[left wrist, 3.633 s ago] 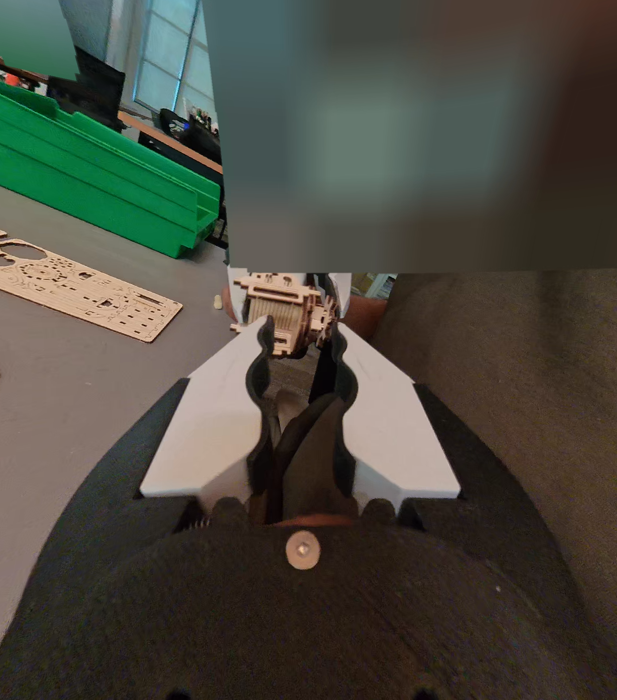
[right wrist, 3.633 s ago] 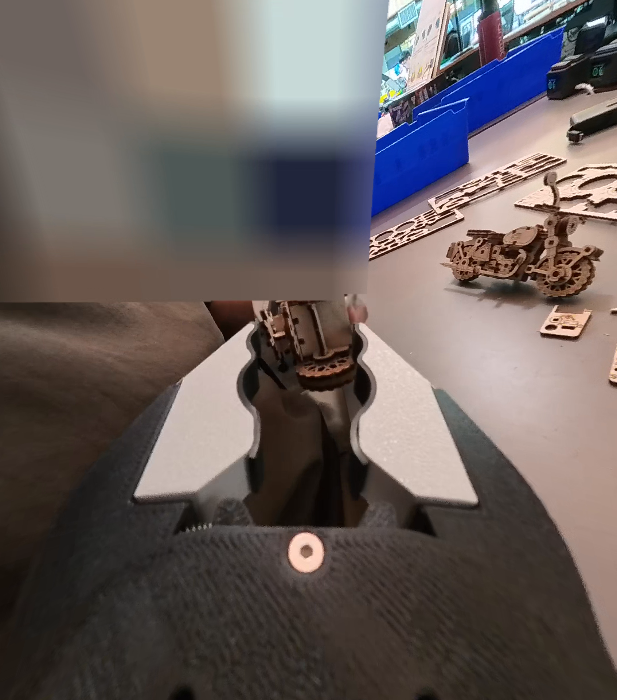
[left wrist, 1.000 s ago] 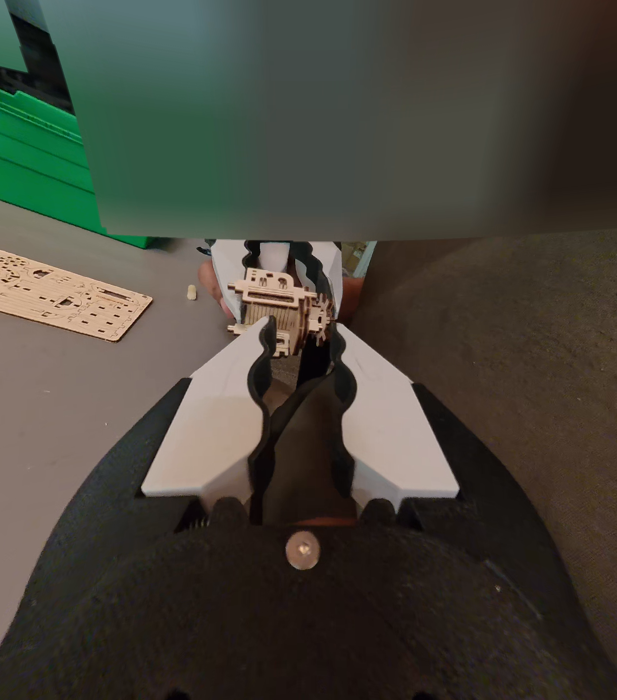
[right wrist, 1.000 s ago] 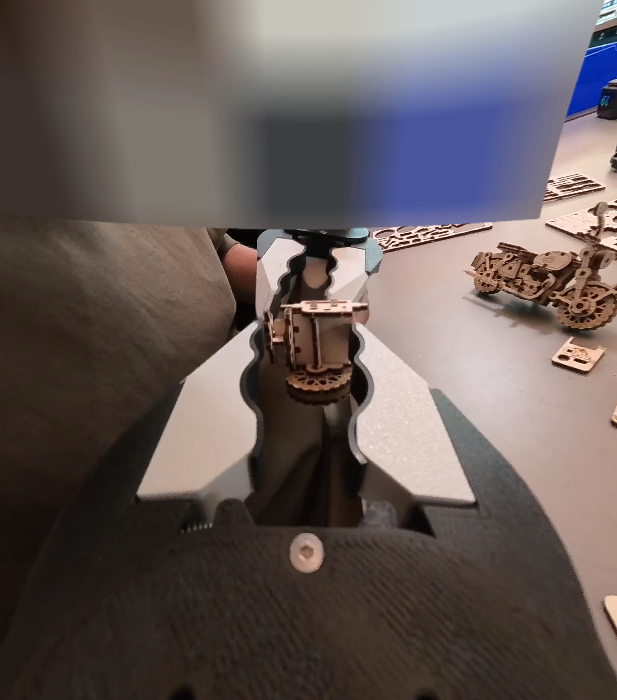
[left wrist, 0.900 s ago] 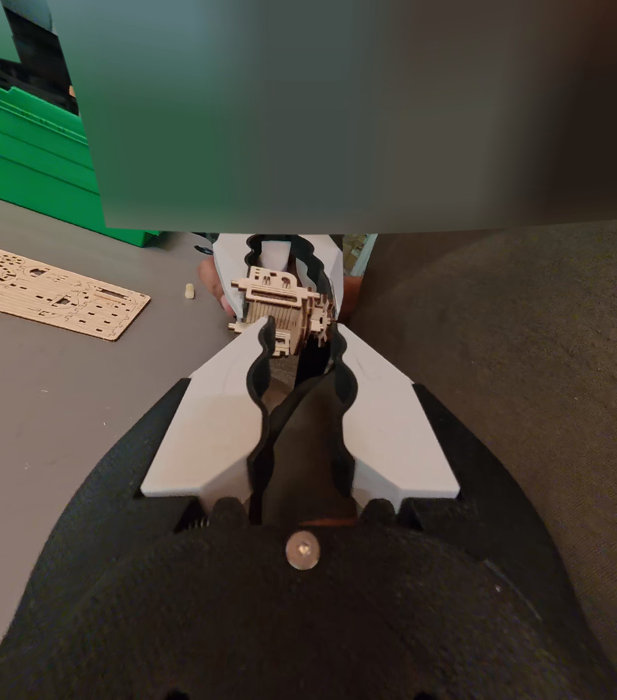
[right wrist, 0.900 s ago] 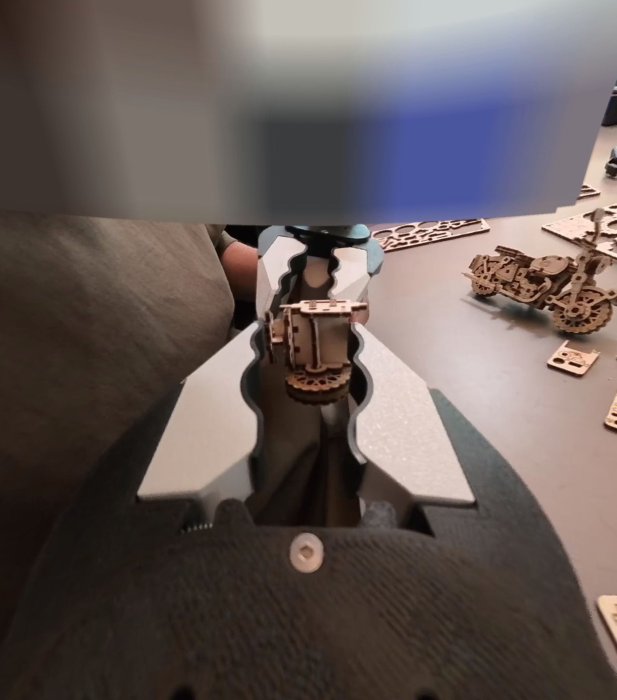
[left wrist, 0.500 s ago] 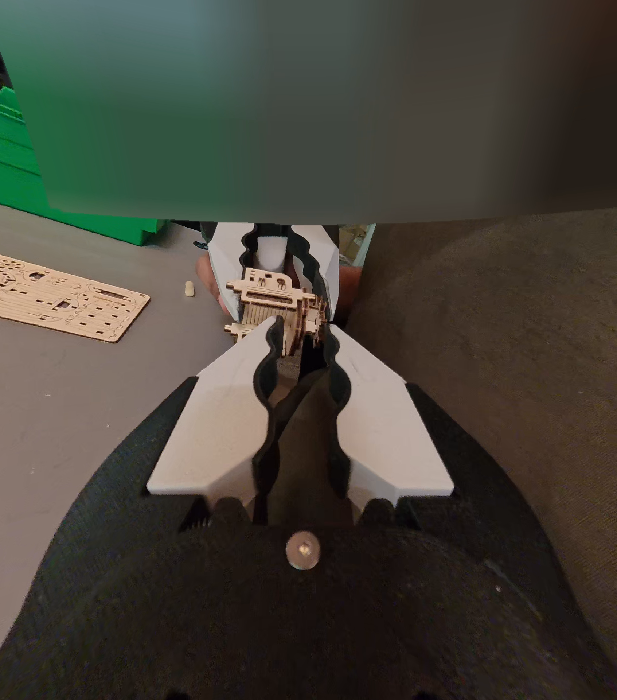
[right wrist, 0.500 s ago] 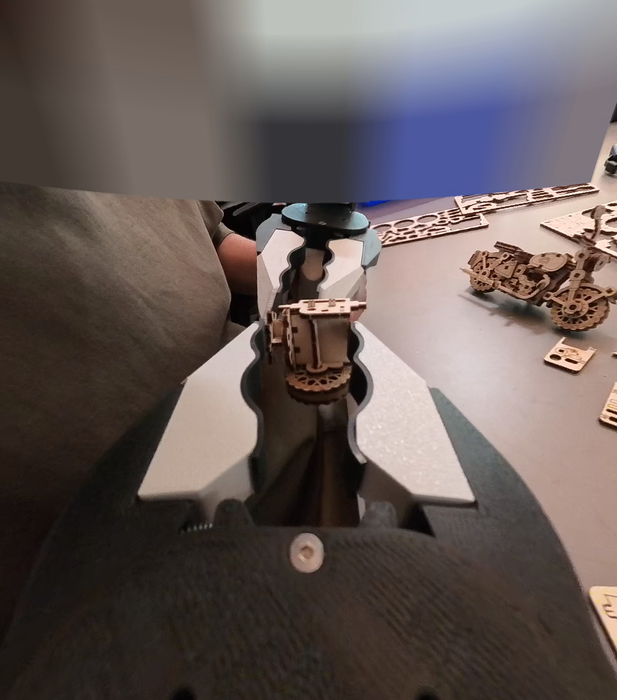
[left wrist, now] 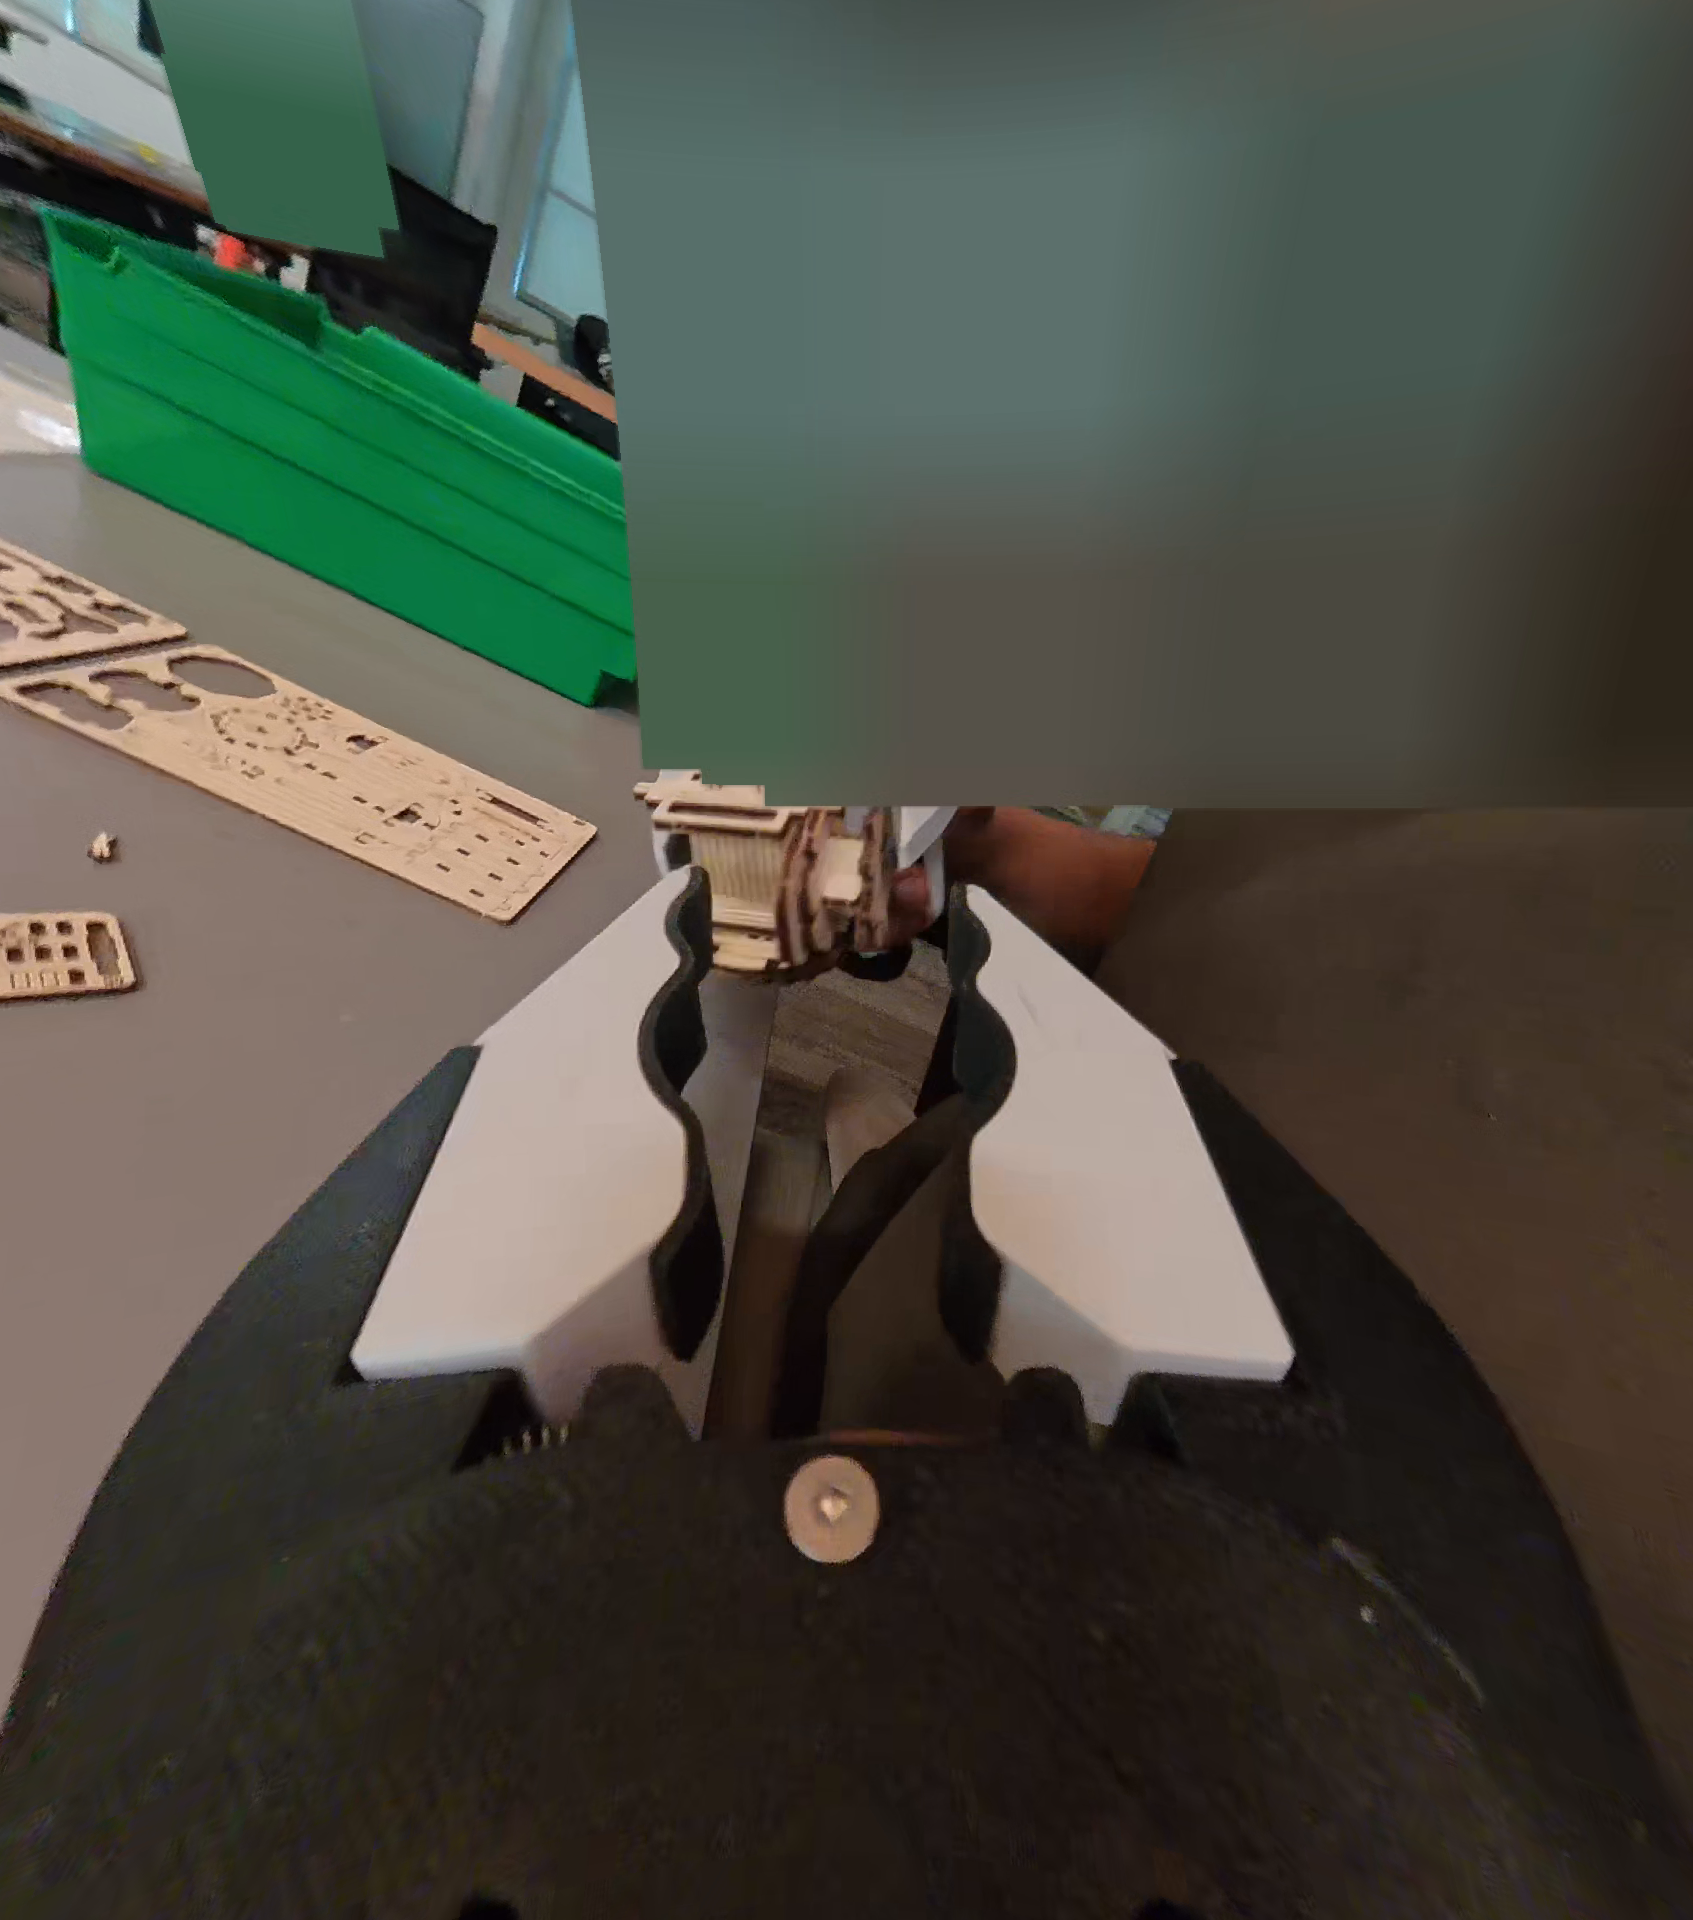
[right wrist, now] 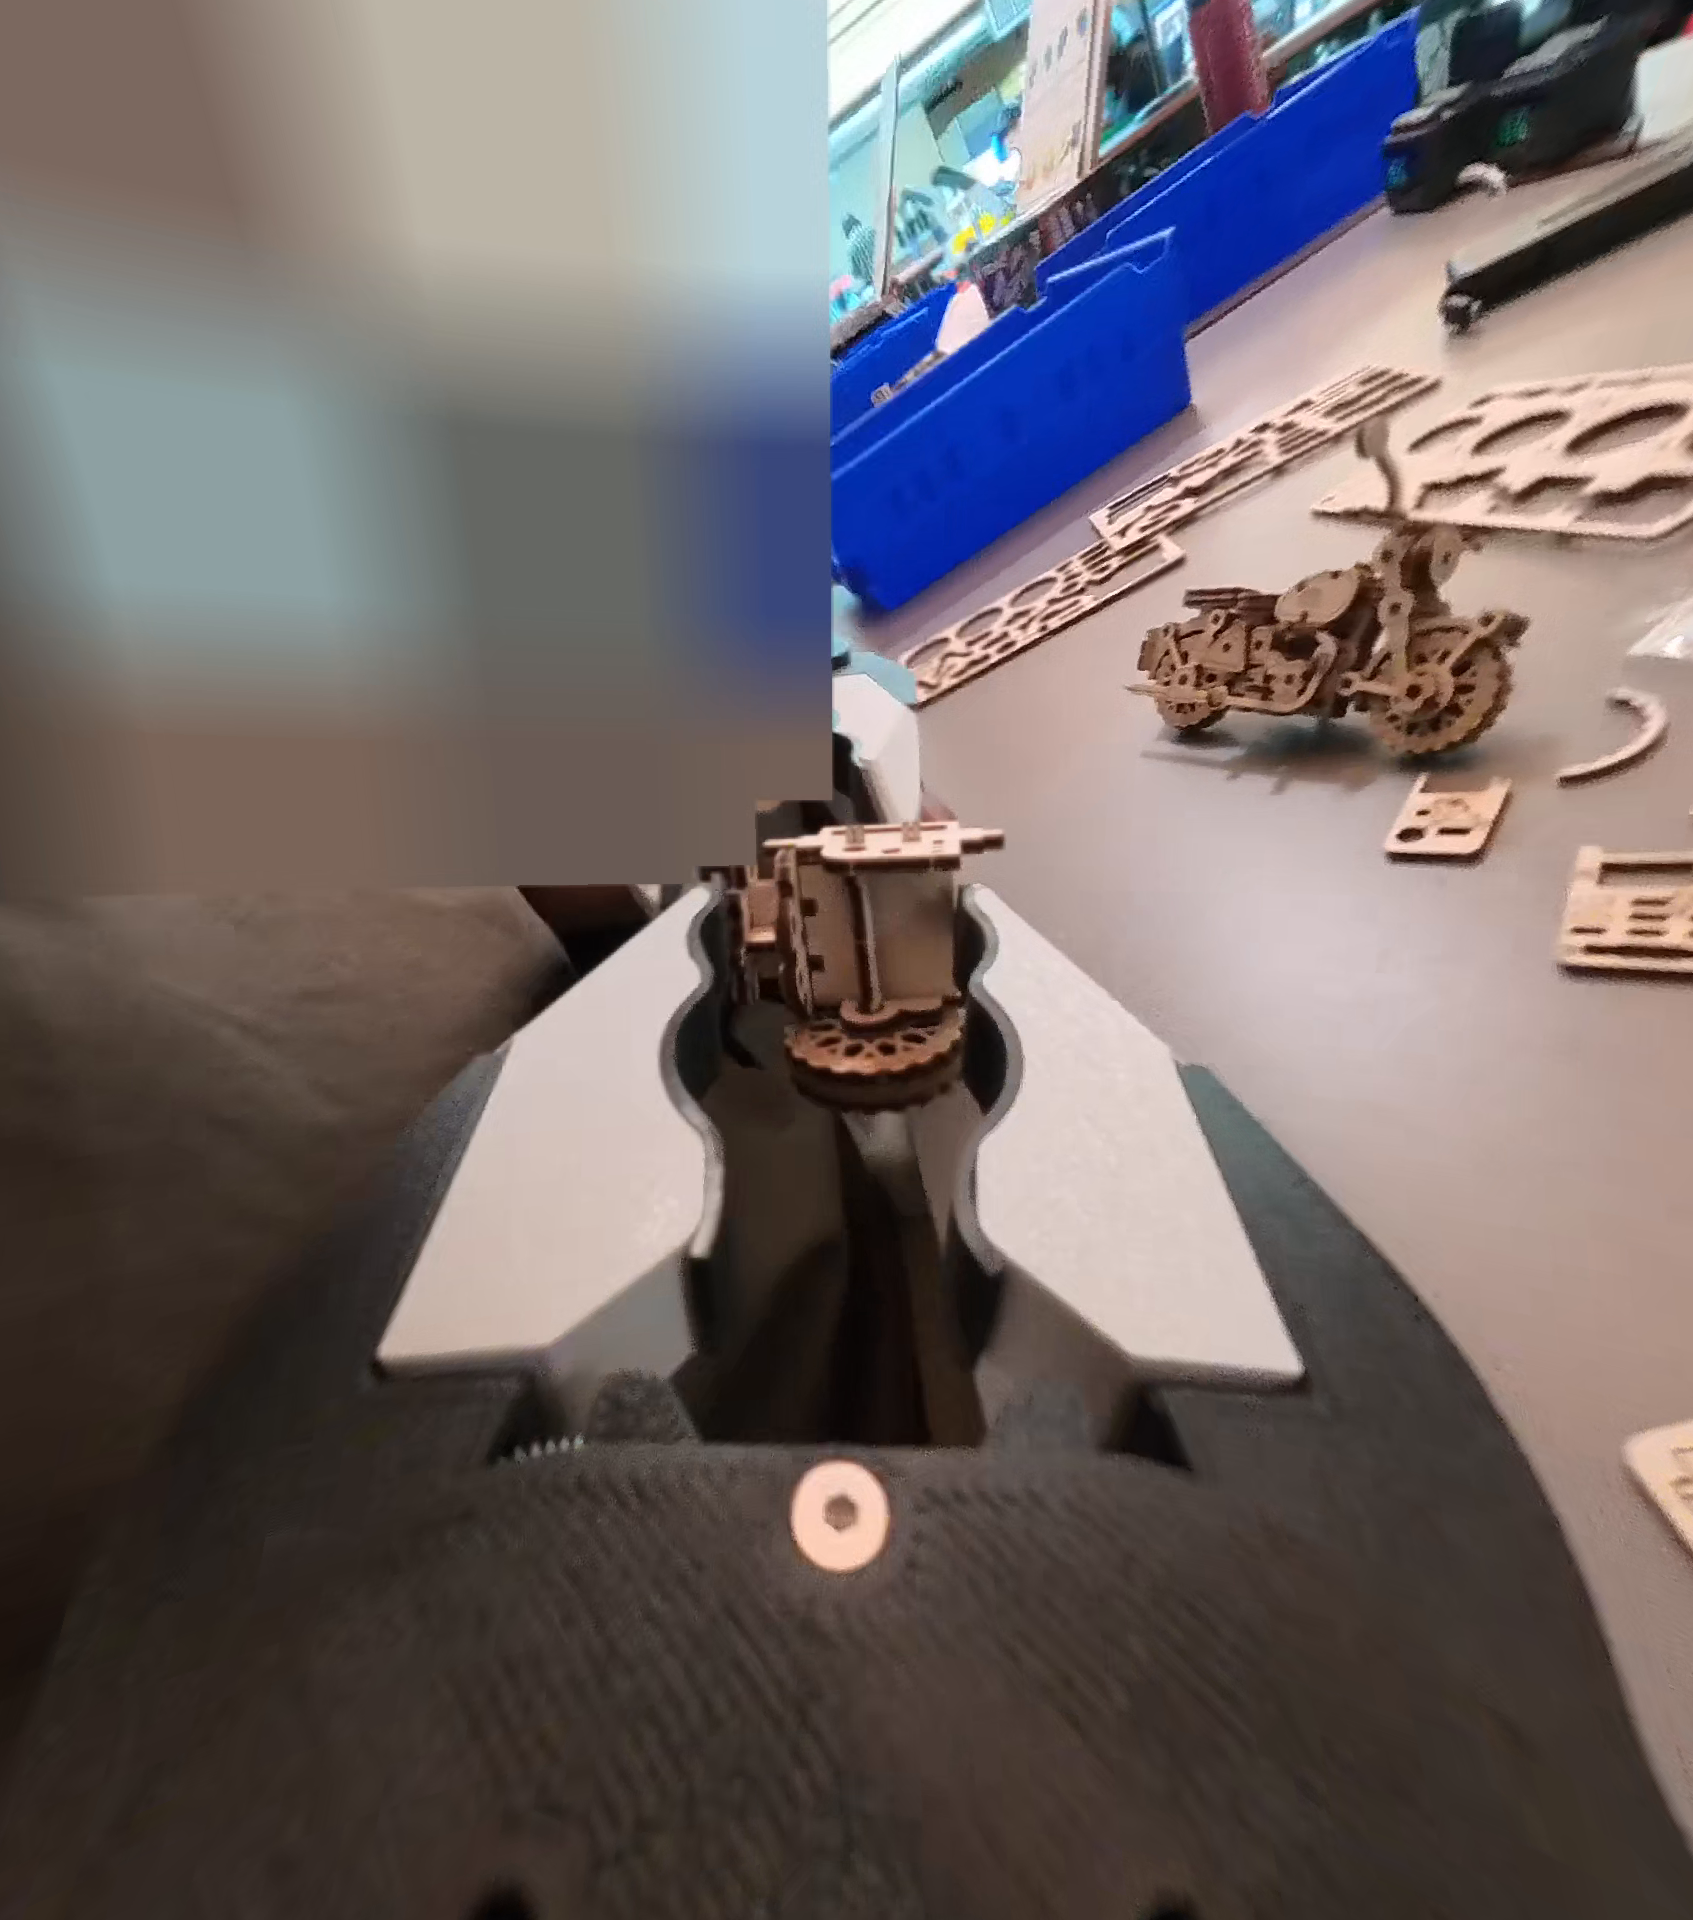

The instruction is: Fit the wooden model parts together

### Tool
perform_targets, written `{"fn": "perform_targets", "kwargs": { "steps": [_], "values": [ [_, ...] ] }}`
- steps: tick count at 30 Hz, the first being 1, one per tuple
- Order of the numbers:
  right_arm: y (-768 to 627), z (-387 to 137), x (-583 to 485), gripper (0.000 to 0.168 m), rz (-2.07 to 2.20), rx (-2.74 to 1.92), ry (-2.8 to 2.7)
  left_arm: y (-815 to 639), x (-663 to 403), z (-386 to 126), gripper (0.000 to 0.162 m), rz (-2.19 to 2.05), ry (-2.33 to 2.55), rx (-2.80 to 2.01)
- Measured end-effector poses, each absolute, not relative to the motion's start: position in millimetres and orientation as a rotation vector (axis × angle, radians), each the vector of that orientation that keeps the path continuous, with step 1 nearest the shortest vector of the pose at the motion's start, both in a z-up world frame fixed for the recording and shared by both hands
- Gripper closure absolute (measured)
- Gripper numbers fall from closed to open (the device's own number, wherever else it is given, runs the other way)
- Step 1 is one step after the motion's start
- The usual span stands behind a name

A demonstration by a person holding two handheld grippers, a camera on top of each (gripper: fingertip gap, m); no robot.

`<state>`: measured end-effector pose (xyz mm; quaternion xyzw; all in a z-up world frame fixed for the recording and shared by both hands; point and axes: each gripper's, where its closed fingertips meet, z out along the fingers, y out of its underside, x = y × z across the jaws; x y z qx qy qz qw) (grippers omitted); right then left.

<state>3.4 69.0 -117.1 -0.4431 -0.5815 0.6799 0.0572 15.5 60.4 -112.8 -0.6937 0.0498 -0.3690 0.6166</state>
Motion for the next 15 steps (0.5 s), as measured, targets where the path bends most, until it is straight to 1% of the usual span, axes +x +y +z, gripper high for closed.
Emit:
{"fn": "perform_targets", "kwargs": {
  "steps": [4, 5, 8, 15],
  "values": [
    [70, -107, 2, 0.127, 2.282, -1.455, -1.648, 64, 17, -122, 0.118, -0.938, 0.055, -1.651],
    [69, -106, 2, 0.127, 2.299, -1.464, -1.638, 64, 19, -122, 0.115, -0.969, 0.045, -1.649],
    [65, -110, 2, 0.127, 2.287, -1.484, -1.662, 63, 21, -118, 0.114, -1.058, 0.004, -1.619],
    [59, -105, 4, 0.127, 2.373, -1.509, -1.635, 63, 21, -113, 0.117, -1.165, -0.057, -1.581]
  ]
}}
